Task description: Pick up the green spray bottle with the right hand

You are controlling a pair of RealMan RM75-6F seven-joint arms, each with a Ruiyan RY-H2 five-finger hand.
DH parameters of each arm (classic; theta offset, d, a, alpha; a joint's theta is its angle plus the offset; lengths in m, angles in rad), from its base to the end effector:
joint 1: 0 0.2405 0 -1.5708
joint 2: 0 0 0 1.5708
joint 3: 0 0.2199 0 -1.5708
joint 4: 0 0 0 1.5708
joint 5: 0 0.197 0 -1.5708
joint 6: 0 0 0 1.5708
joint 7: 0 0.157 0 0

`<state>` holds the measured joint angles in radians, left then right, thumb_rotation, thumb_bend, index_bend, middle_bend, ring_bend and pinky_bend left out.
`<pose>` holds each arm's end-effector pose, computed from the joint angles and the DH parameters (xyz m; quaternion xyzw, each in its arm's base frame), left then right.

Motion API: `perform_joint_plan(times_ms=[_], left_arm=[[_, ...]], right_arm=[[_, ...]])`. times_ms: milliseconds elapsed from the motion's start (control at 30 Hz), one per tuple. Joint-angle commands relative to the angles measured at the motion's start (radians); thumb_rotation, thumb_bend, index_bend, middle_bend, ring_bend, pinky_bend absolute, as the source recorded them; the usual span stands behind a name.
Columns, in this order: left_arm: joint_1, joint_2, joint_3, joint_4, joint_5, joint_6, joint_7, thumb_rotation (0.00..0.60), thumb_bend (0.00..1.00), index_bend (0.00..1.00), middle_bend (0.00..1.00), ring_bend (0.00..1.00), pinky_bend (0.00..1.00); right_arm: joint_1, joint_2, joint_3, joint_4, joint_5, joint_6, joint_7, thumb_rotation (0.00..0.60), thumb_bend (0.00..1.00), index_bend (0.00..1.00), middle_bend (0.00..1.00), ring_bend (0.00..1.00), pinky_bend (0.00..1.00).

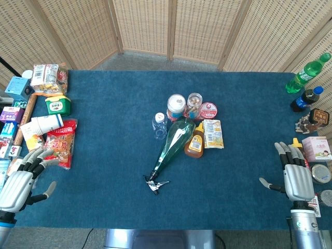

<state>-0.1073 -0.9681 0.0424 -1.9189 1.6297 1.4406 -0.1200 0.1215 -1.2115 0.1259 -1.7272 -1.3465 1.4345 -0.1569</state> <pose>-0.2136 0.1706 0.1472 -0.6038 -0.4721 -0.4476 0.4607 -0.2528 -0.2104 0.1304 0.5509 -0.4283 0.3930 0.5988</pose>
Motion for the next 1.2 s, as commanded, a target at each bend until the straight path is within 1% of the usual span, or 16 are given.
perform_joint_plan(times_ms=[33,233,600,733,900,1000,1100,1200], left_arm=[[-0.002,0.0,0.0,-0.001,0.0,-0.003,0.001,0.6,0.45,0.27,0.16,0.0,0.0],[0.0,0.0,0.003,-0.004,0.008,0.001,0.004,0.6,0.45,0.27,0.16,0.0,0.0],[-0.002,0.006,0.003,-0.006,0.011,0.002,-0.002,0.6,0.45,0.27,0.16,0.0,0.0],[-0.006,0.008,0.001,-0.006,0.007,-0.004,-0.007,0.6,0.45,0.27,0.16,0.0,0.0],[-0.011,0.017,0.0,-0.005,0.01,-0.006,-0.031,0.6,0.45,0.27,0.16,0.0,0.0],[-0.019,0.028,-0.003,-0.001,0.009,-0.013,-0.058,0.6,0.45,0.27,0.16,0.0,0.0],[-0.021,0.034,-0.003,-0.001,0.016,-0.012,-0.067,0.6,0.45,0.27,0.16,0.0,0.0],[-0.021,0.038,-0.002,-0.001,0.021,-0.007,-0.077,0.6,0.45,0.27,0.16,0.0,0.0]], right_arm=[[0.0,0.001,0.0,0.001,-0.001,0.0,0.003,0.519,0.0,0.0,0.06,0.0,0.0],[-0.002,0.007,-0.002,0.0,-0.003,-0.002,0.017,0.524,0.0,0.0,0.06,0.0,0.0],[-0.009,0.008,-0.006,0.0,-0.012,0.008,0.027,0.516,0.0,0.0,0.06,0.0,0.0],[-0.004,0.005,-0.007,0.003,-0.028,0.003,0.055,0.516,0.0,0.0,0.06,0.0,0.0],[0.02,0.023,-0.018,-0.006,-0.089,-0.022,0.098,0.52,0.0,0.0,0.06,0.0,0.0],[0.047,0.045,-0.027,-0.011,-0.159,-0.043,0.152,0.515,0.0,0.0,0.05,0.0,0.0],[0.074,0.053,-0.031,-0.003,-0.212,-0.058,0.185,0.538,0.0,0.0,0.04,0.0,0.0],[0.104,0.052,-0.033,0.01,-0.258,-0.073,0.203,0.585,0.0,0.0,0.0,0.0,0.0]])
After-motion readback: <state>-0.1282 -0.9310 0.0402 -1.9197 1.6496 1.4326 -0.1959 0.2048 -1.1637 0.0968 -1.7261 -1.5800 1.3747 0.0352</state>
